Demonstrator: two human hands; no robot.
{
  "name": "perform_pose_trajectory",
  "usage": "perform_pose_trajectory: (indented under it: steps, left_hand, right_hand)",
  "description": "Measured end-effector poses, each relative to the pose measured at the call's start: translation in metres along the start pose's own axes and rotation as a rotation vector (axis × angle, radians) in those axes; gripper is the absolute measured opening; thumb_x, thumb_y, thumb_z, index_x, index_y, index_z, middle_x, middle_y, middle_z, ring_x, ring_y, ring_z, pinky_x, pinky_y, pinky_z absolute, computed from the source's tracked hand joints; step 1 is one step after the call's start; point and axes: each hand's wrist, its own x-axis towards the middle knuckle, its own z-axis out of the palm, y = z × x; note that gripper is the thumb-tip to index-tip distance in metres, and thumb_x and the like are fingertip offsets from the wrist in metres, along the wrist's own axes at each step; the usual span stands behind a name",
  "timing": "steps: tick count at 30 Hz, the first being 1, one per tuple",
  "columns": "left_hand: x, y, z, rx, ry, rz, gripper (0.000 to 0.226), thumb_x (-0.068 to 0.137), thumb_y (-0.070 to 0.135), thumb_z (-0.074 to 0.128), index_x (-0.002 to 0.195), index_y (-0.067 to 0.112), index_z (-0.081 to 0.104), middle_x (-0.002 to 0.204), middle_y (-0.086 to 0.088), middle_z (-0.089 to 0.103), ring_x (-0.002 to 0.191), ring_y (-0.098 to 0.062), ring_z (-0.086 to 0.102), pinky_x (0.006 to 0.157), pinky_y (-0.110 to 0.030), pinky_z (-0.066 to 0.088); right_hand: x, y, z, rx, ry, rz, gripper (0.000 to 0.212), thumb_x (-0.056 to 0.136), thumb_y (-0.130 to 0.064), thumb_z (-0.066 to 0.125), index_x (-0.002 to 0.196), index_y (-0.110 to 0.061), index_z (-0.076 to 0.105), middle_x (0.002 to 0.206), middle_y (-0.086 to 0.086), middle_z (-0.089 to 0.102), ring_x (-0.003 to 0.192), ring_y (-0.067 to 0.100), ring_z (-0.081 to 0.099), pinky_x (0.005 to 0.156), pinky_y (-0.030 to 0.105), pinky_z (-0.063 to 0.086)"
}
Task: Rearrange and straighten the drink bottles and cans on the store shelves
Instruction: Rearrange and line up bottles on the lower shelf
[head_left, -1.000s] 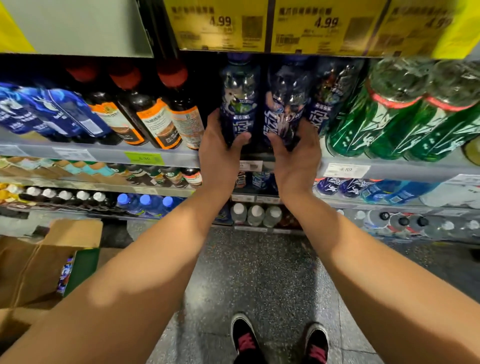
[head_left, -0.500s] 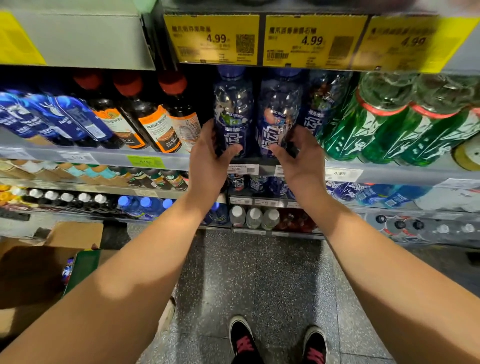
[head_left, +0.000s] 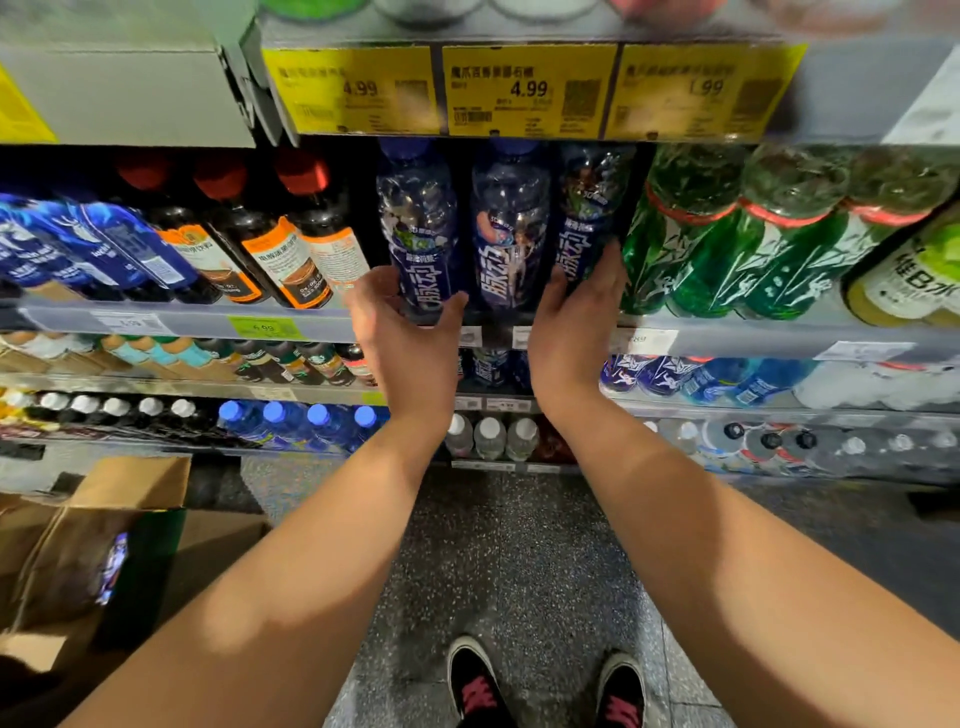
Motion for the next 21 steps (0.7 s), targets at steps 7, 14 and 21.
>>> perform_pose_trajectory:
  steps: [7,14,21]
  left_hand:
    - [-0.016,0.018,0.018,0.007,-0.044,-0.046,0.035,0.08,0.035,0.081,0.107,0.018,0.068,0.096,0.008,0.073,0.088,-0.008,0.067,0.078,-0.027,0.053]
    - [-0.011,0.024,0.028,0.05,-0.032,-0.037,0.041,0.081,0.035,0.081,0.116,0.016,0.071,0.103,0.005,0.076,0.094,-0.011,0.071,0.084,-0.034,0.057]
    - [-0.01,0.021,0.033,0.055,-0.028,-0.045,0.042,0.081,0.035,0.081,0.118,0.017,0.07,0.106,0.004,0.076,0.096,-0.012,0.072,0.085,-0.037,0.058]
  right_hand:
    - [0.02,0.003,0.013,-0.025,-0.003,-0.01,0.072,0.098,-0.011,0.057,0.153,0.007,0.014,0.159,0.022,0.025,0.147,0.03,0.027,0.108,0.008,0.007]
    - [0.033,0.0,0.019,-0.138,0.036,0.003,0.08,0.092,-0.015,0.066,0.151,0.011,0.017,0.154,0.026,0.028,0.147,0.034,0.024,0.121,0.029,0.015]
    - [0.04,-0.005,0.023,-0.068,0.085,0.06,0.072,0.083,-0.01,0.071,0.14,0.011,0.032,0.133,0.027,0.052,0.118,0.038,0.056,0.097,0.04,0.048]
